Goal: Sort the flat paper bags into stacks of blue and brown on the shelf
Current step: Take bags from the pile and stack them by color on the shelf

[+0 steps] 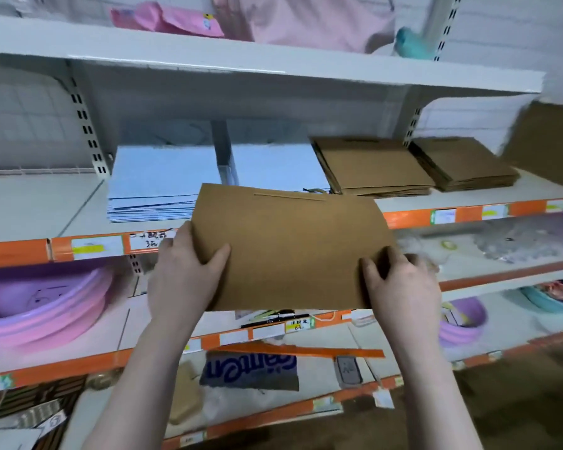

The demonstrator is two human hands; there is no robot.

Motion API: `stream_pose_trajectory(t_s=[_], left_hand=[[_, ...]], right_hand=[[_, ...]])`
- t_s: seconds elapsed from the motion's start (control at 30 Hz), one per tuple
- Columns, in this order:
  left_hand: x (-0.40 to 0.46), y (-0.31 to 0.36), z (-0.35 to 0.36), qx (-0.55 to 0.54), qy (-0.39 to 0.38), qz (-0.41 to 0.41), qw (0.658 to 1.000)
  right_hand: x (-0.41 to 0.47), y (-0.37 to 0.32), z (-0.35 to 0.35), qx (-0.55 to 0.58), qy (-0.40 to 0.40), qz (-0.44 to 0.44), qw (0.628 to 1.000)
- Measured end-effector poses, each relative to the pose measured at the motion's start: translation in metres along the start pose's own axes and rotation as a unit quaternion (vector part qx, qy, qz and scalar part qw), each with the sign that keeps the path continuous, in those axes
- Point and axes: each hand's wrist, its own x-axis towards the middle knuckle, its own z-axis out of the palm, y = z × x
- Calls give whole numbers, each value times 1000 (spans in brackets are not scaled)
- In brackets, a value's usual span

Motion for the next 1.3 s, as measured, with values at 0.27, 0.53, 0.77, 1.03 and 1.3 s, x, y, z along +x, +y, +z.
stream_pose_trajectory(t_s=[0.27, 0.53, 0.77, 1.03, 1.3], left_hand=[[22, 80, 79, -10, -13, 39, 999], [77, 154, 161, -25, -31, 33, 999], [106, 205, 219, -3, -31, 30, 999], [126, 248, 287, 27, 47, -19, 998], [150, 277, 316, 66, 112, -49, 990]], right_hand=[[81, 72, 11, -7, 12, 28, 1000], [196, 112, 29, 31, 10, 36, 999], [280, 147, 51, 50, -15, 33, 998], [383, 181, 84, 89, -44, -72, 992], [451, 187, 108, 153, -56, -152, 975]])
